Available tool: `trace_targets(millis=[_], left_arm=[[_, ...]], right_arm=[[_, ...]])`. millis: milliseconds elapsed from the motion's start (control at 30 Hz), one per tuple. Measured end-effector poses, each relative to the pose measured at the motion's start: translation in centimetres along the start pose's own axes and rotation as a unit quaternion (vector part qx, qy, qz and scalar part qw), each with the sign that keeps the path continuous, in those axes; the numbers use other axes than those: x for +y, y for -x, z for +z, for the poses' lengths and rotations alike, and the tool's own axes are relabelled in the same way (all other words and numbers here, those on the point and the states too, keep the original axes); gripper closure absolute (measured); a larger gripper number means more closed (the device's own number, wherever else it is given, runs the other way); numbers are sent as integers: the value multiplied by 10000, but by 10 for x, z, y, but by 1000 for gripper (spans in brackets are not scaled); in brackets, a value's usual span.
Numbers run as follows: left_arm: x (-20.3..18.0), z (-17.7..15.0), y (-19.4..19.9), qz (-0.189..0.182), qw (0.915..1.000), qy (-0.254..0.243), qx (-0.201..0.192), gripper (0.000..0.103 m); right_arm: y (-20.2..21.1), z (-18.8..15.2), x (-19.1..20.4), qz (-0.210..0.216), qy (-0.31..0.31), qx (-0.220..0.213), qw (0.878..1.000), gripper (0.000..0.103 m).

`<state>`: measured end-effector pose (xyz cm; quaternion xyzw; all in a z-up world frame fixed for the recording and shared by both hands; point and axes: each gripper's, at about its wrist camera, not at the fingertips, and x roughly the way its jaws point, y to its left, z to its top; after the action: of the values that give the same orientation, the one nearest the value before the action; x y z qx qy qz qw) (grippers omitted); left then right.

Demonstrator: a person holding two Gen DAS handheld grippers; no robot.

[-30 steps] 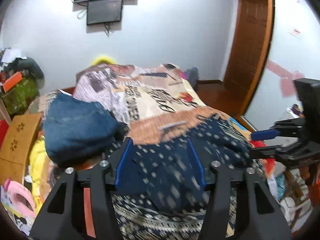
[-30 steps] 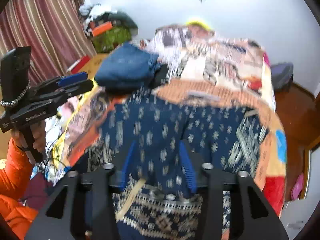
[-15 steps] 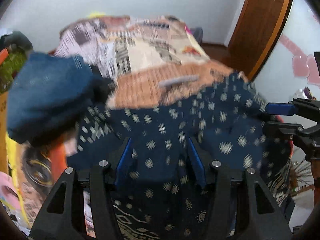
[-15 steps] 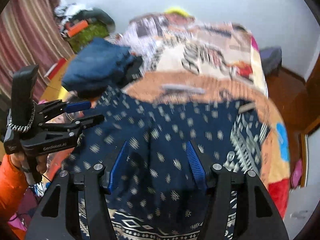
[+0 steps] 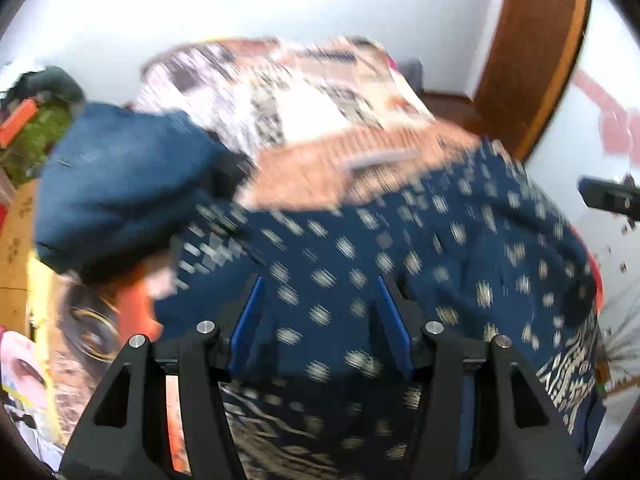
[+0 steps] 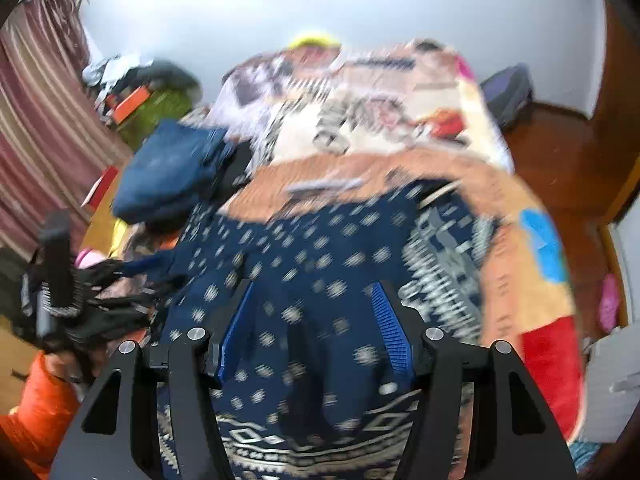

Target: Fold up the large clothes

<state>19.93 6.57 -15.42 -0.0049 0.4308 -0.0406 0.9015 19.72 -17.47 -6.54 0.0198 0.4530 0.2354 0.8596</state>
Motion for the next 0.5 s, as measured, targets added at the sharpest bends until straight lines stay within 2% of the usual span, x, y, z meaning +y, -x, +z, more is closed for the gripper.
trace_targets(millis=[133,167,267,367,500], left_arm=[[34,9,21,371,9977,319,-463,26],[47,8,23,523,9964,457,-489,22],[77,4,16,684,9936,829,-346,22],[108,-8,4,335,9892,1425,19,22],[141,-33,-16,-148,9718,2315,431,22]], right_arm=[[16,7,-18,-215,-209,-321,9990,47],[19,7,-25,-291,-301,-372,9984,47],[23,7,-45,-452,-585,-482,9961,47],[26,3,-66,-446,-977,-551,9927,47],[15,-6,-93,-417,-1486,-414,9871,47]])
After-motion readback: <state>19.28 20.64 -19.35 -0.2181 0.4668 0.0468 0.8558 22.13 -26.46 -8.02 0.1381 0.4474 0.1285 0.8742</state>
